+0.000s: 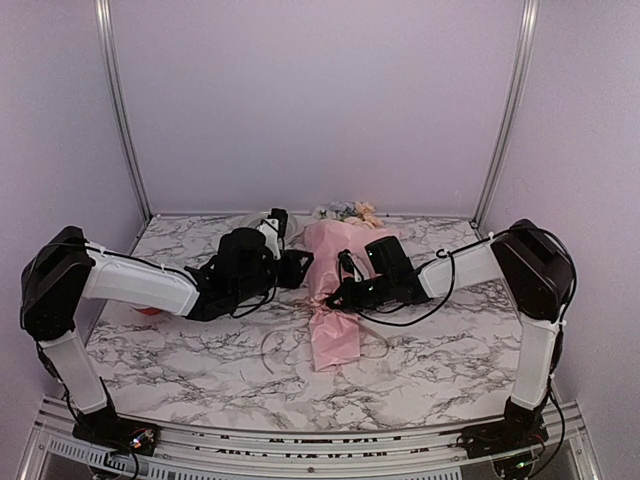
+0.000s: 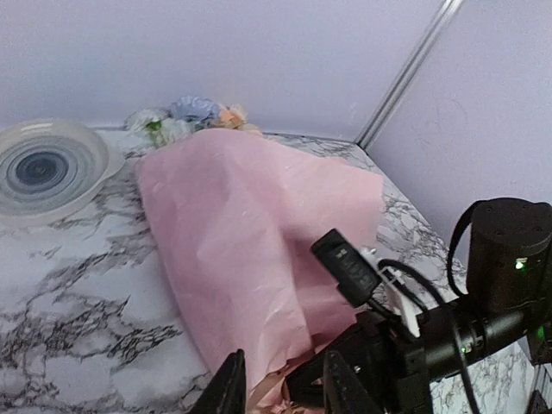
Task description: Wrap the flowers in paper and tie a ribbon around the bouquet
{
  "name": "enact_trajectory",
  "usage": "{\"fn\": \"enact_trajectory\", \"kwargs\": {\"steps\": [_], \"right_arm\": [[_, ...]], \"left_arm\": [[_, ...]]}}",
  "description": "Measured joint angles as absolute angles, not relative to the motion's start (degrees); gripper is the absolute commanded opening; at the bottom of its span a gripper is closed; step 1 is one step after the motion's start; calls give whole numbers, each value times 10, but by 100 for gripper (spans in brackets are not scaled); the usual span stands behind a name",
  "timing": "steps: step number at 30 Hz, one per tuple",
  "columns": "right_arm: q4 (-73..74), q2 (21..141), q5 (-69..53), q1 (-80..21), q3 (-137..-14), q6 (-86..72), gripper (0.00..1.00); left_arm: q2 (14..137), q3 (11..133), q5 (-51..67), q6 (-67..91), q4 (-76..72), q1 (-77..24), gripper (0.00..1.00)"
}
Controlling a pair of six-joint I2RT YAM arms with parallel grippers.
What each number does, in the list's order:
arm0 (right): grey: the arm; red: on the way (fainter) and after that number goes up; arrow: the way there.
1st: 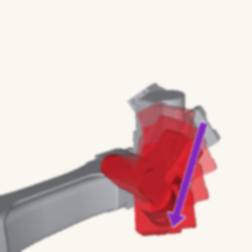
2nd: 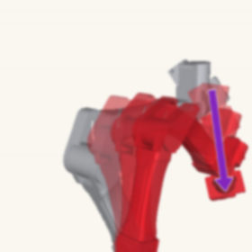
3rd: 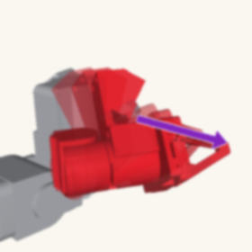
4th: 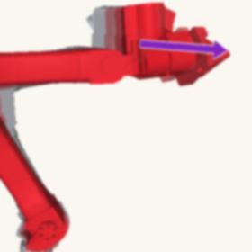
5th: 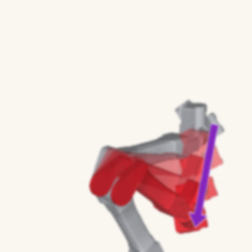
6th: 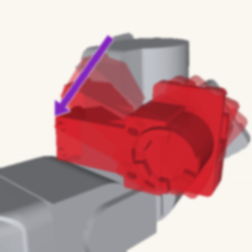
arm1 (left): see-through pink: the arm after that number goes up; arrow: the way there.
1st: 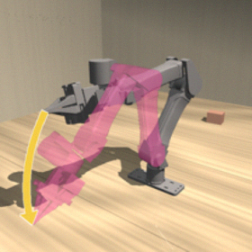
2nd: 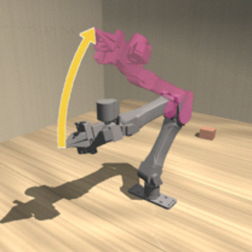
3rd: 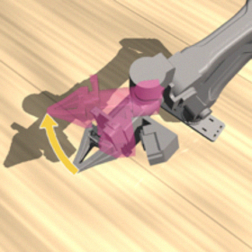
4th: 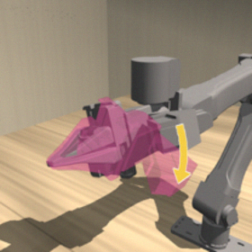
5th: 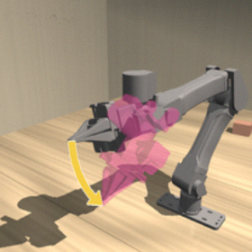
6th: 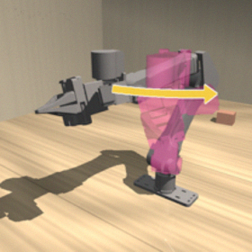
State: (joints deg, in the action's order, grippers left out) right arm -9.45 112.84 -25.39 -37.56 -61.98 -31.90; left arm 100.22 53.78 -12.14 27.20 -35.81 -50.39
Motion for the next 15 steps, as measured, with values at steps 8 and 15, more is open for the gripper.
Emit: {"fn": "enact_trajectory", "kwargs": {"steps": [8, 15], "right_arm": [[-97, 1128, -254, -376, -619, -320, 0], [-101, 1128, -254, -376, -616, -319, 0]], "left_arm": [[1091, 648, 2, 136, -250, -493, 23], [1144, 679, 14, 58, -142, -493, 15]]}}
